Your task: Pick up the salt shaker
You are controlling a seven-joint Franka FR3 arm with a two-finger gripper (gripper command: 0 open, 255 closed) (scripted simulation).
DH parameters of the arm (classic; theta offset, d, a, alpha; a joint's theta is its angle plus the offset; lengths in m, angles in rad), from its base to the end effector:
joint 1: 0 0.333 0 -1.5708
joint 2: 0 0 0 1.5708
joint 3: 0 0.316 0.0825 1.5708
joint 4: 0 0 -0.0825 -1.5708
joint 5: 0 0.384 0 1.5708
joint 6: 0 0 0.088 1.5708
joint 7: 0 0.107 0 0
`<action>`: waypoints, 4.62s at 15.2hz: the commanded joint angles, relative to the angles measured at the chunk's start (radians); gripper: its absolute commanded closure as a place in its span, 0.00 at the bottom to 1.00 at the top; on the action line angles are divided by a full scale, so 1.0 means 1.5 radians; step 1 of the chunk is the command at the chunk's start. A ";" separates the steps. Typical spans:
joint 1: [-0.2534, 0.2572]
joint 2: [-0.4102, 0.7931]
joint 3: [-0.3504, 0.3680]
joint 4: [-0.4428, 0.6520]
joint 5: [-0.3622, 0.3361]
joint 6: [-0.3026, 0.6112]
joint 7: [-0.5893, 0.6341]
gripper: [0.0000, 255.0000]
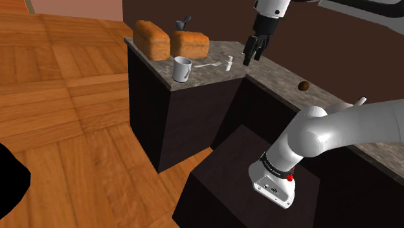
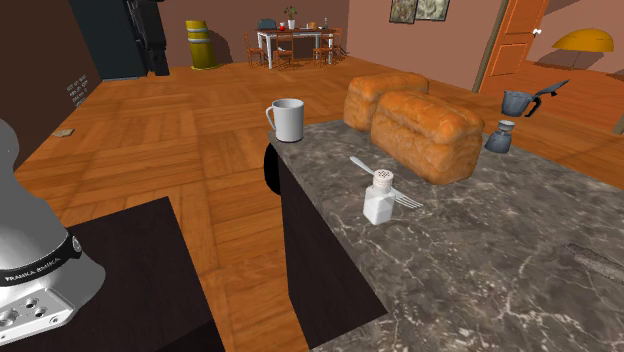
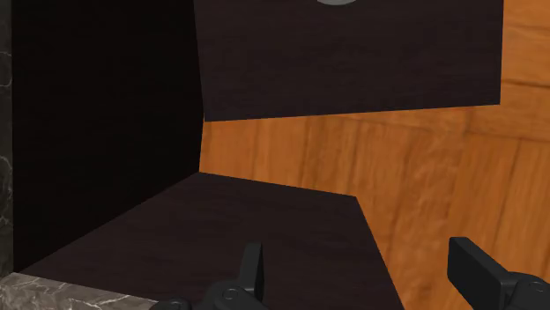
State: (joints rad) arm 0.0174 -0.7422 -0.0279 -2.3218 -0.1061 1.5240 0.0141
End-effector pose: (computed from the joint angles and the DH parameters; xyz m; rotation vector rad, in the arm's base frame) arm 0.3138 -0.0176 0.5893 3.0528 -0.0286 -0.0844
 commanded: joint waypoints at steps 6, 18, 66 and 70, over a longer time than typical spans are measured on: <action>-0.023 0.069 -0.051 0.004 -0.034 0.084 -0.035 0.00; -0.063 0.287 -0.167 0.095 -0.057 0.261 -0.123 0.00; -0.138 0.635 -0.263 0.418 0.085 0.325 -0.282 1.00; -0.138 0.632 -0.264 0.435 0.084 0.306 -0.282 1.00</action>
